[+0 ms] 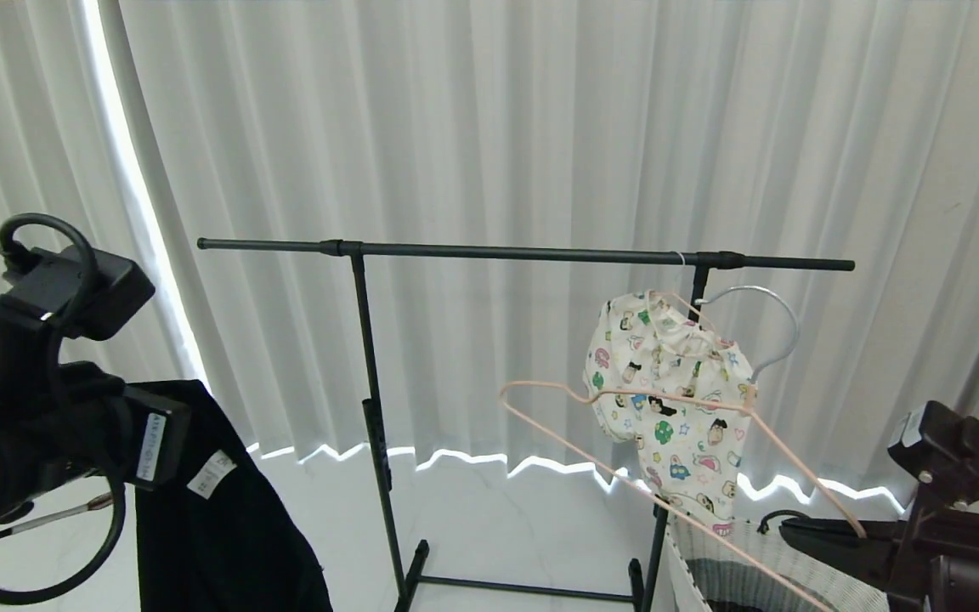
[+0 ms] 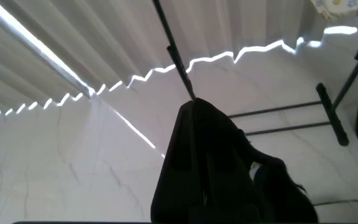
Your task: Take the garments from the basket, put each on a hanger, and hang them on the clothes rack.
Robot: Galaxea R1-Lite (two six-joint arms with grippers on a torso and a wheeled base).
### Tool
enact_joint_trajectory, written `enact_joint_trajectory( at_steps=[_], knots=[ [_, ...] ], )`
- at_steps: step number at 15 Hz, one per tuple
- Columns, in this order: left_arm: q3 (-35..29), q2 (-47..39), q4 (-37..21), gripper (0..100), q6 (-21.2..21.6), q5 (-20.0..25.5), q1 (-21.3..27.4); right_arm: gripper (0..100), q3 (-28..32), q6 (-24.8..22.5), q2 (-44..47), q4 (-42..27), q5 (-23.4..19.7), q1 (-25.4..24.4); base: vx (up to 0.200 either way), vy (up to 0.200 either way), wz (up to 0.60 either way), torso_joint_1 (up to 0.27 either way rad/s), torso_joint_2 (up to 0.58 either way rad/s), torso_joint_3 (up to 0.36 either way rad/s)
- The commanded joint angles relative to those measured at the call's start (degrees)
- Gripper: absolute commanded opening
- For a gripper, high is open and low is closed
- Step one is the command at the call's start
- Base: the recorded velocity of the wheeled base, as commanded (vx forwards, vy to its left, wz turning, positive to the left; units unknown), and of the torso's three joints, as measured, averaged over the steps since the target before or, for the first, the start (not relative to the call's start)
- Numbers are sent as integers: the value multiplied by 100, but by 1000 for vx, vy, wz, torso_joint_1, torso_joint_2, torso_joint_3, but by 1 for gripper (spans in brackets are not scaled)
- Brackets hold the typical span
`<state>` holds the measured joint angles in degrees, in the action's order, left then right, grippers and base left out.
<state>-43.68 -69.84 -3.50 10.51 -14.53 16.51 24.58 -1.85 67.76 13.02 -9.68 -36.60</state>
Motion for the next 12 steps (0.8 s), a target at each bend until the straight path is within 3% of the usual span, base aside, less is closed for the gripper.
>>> enact_joint_trajectory(
  at_steps=[1,2,4,12],
  knots=[
    [-229,-838,218,0,-752,-560,353,0,82,361,414,131,1,-647,0,0,0,0,0,0],
    [-422,-1058,218,0,-1323,-753,608,0,144,554,502,157,1,-955,0,0,0,0,0,0],
    [-677,-1462,218,0,-1859,-999,951,0,258,783,722,315,10,-1333,0,0,0,0,0,0],
    [-1090,-2007,227,0,-2009,-1078,1496,0,662,1055,1486,1106,28,-1456,0,0,0,0,0,0]
  ],
)
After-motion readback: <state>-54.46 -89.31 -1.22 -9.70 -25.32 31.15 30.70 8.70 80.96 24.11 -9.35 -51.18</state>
